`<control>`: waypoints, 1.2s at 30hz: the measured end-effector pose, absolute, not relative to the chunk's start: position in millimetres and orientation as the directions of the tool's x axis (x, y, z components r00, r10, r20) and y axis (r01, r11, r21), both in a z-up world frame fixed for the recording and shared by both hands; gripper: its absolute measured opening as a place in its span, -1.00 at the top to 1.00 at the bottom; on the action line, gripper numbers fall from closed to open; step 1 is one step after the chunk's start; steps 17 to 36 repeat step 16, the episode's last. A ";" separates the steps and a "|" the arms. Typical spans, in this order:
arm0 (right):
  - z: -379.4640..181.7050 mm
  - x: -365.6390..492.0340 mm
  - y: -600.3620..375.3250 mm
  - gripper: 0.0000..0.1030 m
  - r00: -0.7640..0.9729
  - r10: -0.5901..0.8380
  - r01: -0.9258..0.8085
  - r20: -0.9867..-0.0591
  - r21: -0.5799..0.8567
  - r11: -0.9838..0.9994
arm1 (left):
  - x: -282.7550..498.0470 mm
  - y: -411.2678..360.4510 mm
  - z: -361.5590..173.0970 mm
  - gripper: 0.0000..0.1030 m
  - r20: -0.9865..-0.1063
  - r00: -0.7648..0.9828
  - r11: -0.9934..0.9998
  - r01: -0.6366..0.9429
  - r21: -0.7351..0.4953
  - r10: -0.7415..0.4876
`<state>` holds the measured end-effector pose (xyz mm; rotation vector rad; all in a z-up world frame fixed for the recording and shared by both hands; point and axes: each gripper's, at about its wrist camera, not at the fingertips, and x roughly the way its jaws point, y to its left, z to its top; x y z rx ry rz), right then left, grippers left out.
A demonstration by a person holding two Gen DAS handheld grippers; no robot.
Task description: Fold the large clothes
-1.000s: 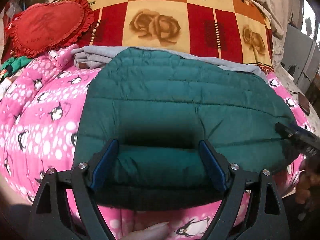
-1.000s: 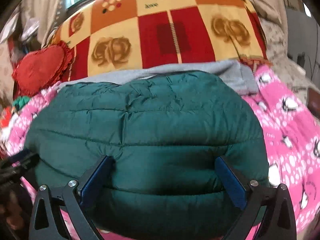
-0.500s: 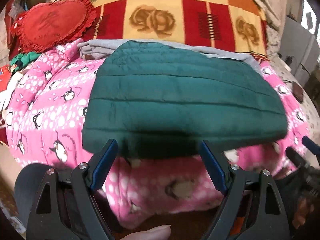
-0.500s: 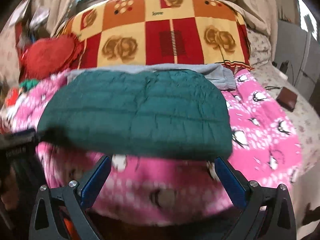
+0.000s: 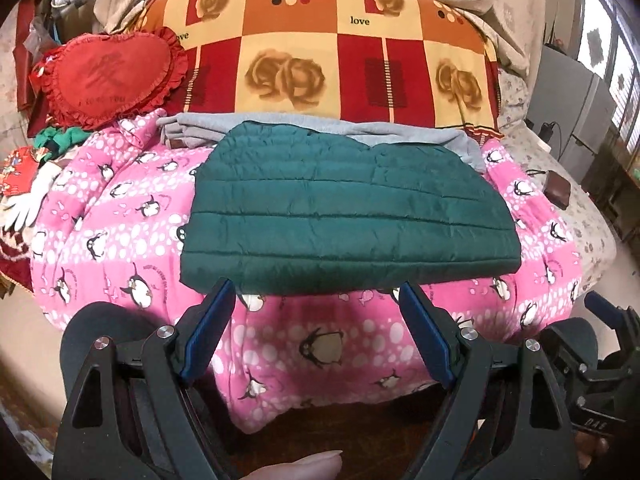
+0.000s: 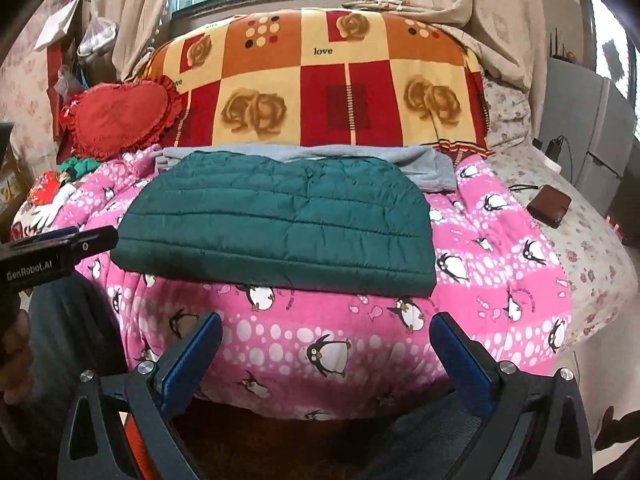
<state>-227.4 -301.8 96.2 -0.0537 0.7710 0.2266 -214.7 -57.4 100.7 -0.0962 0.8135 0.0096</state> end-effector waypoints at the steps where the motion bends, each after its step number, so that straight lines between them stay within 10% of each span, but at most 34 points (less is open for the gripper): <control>1: 97.2 -227.8 -302.0 -0.99 0.697 0.183 -0.222 -0.693 0.034 0.975 | -215.4 -57.8 101.4 -0.63 -0.726 0.688 0.996 -0.045 -0.083 -0.030; 36: 94.7 -224.1 -299.7 -0.99 0.684 0.191 -0.235 -0.704 0.035 0.971 | -214.7 -58.8 97.3 -0.63 -0.729 0.684 0.995 -0.045 -0.084 -0.030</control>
